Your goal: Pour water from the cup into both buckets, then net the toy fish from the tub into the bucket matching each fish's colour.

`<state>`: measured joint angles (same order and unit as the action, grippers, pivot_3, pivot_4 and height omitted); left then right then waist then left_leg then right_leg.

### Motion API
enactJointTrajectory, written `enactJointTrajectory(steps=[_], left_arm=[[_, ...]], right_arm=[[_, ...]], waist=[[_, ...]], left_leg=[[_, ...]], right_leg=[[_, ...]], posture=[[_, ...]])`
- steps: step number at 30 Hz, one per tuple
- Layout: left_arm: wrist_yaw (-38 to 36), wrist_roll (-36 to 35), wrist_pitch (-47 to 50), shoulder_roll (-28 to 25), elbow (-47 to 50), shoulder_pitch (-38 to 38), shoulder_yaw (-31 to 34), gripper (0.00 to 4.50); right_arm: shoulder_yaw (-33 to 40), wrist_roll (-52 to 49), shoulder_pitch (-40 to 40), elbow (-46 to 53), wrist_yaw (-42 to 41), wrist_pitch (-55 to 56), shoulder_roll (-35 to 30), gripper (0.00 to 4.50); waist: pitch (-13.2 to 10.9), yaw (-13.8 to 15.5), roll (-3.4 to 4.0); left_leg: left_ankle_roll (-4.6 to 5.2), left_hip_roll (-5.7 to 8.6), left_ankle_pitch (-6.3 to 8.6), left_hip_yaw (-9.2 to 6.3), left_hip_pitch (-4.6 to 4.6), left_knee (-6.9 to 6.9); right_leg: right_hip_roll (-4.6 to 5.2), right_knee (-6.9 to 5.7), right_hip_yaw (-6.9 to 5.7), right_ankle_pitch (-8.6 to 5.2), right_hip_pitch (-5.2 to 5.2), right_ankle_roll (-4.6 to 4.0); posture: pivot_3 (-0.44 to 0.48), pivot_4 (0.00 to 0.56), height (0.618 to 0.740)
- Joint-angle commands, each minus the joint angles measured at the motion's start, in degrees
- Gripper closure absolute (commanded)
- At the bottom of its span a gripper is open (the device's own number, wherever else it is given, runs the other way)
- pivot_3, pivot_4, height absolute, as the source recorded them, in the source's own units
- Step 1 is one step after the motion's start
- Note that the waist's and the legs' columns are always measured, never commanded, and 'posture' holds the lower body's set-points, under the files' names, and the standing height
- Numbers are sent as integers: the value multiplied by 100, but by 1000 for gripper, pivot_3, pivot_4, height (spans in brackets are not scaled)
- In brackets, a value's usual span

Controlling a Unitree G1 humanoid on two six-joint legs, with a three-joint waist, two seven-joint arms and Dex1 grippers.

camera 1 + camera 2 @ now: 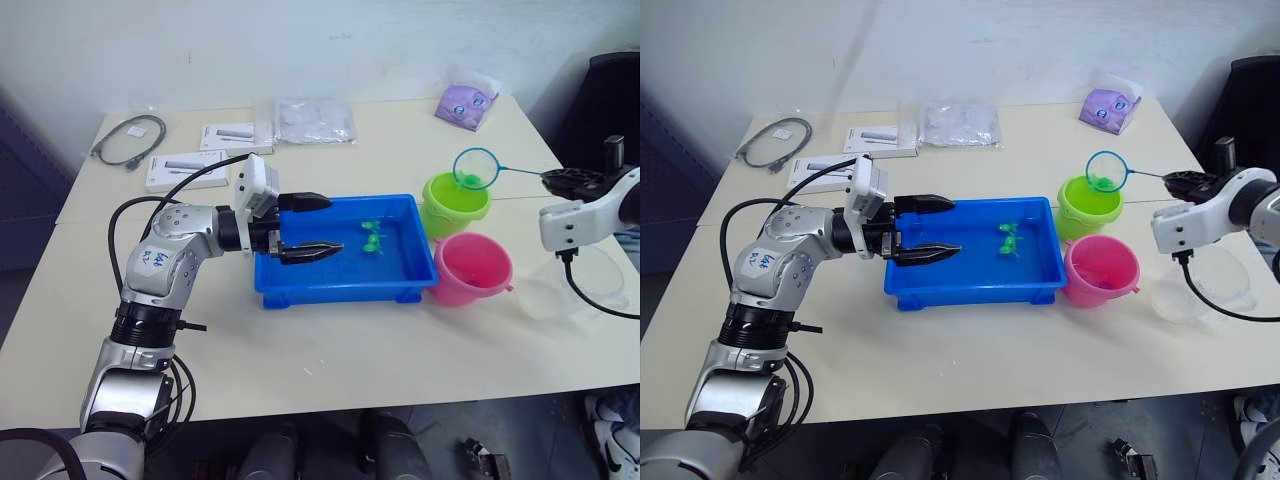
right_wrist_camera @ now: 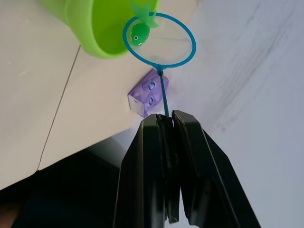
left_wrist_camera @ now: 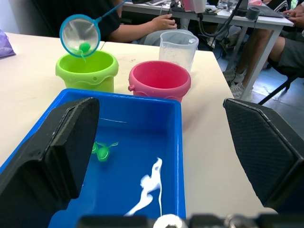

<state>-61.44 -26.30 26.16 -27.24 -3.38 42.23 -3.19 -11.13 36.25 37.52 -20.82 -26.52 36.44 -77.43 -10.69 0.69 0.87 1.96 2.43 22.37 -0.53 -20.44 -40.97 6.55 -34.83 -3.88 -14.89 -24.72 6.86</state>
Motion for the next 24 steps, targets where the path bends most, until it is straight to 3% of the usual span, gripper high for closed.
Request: enactJointTrajectory(steps=[1,8,14,17,20,24], left_arm=[[-12,17,-93,-58,-3,115,84,10],[-57,50,-151,-71,-97,194,74,10],[-75,69,-168,-91,-60,143,63,10],[-151,124,-147,-188,-51,54,11,10],[-240,338,-278,-387,-47,-210,-99,10],[-173,413,-278,-501,132,-524,-100,10]], right_arm=[[95,135,148,-130,35,176,-39,4500],[96,460,305,-321,290,479,15,4500],[324,118,321,-496,254,399,73,4500],[730,-1214,186,-455,-336,-86,377,4500],[946,-2604,-178,360,-1204,-686,756,4500],[856,-2831,-524,1233,-1623,-960,1052,4500]], waist=[[0,-1,1],[0,-60,8],[-1,-79,11],[-2,-87,11],[-1,-86,11],[-1,-81,12]], left_leg=[[0,0,0,2,0,0],[1,1,0,5,1,-1],[0,-2,0,7,0,1],[0,-6,0,6,2,0],[0,-10,0,4,2,0],[-1,-13,1,1,4,-1]], right_leg=[[0,-1,2,0,0,0],[1,-6,6,0,-2,0],[-1,-3,5,0,-2,0],[-5,-3,4,0,0,0],[-6,-4,0,0,1,0],[-6,-4,-4,0,4,0]], posture=[[0,150,735],[0,150,735],[0,150,735],[0,150,735],[0,150,735],[0,150,735]])
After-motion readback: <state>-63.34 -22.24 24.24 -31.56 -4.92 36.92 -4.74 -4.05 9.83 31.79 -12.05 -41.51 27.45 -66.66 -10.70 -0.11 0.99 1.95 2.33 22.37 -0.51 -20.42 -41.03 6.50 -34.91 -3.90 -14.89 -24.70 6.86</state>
